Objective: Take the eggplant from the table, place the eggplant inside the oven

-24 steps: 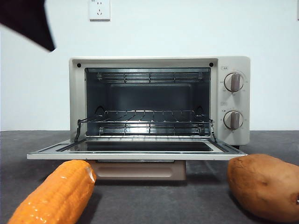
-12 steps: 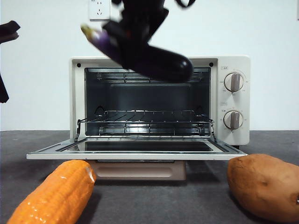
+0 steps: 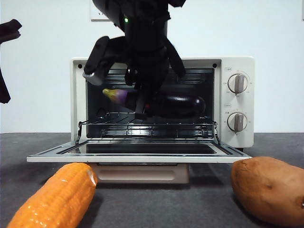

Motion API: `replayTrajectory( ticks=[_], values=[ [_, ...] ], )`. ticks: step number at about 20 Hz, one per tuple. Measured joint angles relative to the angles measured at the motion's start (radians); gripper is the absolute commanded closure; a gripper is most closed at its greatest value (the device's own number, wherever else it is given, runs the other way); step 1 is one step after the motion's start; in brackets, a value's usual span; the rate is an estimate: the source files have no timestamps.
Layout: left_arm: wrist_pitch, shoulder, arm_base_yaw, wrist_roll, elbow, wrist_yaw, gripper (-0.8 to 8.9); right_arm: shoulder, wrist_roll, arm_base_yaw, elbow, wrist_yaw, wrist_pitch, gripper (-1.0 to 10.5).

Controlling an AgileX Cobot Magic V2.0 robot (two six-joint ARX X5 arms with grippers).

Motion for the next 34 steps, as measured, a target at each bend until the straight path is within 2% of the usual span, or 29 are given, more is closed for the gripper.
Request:
replayTrajectory(
  ticks=[3,13,25,29,32,34],
  values=[
    [0.0,0.0,0.0,0.0,0.0,0.0,8.08,0.003,0.009,-0.011,0.0,0.001,0.013,6.5],
    [0.0,0.0,0.0,0.0,0.0,0.0,8.08,0.003,0.111,-0.018,0.0,-0.041,0.015,6.5],
    [0.003,0.0,0.0,0.0,0.0,0.0,8.08,0.003,0.114,-0.017,0.0,-0.03,0.015,6.6],
    [0.056,0.014,0.032,0.001,0.0,0.018,8.08,-0.032,0.114,0.023,0.0,-0.008,-0.019,7.4],
    [0.055,0.087,0.084,0.009,0.0,0.13,8.08,-0.157,0.122,0.078,0.0,-0.007,-0.077,8.2],
    [0.058,0.154,0.116,0.021,0.0,0.195,8.08,-0.241,0.166,0.114,0.0,-0.047,-0.169,8.9]
  ],
)
